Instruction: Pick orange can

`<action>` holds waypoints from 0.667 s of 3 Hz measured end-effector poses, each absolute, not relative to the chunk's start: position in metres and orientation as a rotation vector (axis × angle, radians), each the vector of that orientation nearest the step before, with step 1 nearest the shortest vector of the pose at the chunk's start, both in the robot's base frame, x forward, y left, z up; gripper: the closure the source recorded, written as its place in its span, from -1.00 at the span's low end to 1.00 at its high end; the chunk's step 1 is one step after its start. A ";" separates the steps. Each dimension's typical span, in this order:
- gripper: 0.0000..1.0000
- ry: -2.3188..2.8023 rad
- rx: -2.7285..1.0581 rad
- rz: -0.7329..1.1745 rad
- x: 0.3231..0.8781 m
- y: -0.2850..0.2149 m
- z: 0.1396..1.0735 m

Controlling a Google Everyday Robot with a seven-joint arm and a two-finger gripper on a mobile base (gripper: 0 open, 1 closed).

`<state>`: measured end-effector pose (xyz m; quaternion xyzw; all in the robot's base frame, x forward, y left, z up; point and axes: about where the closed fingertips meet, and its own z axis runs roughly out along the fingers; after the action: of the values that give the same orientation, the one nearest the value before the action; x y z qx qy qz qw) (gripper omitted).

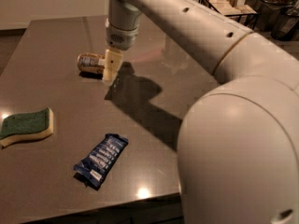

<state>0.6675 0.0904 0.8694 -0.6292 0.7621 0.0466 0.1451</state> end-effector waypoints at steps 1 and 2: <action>-1.00 2.205 -1.857 0.133 0.666 0.125 0.860; -1.00 2.199 -1.902 0.130 0.667 0.155 0.856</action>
Offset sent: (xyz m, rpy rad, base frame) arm -0.0009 0.0968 -0.0099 -0.0740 0.0551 0.0760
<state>0.6672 0.1554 0.8560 -0.6491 0.7506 0.0442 0.1152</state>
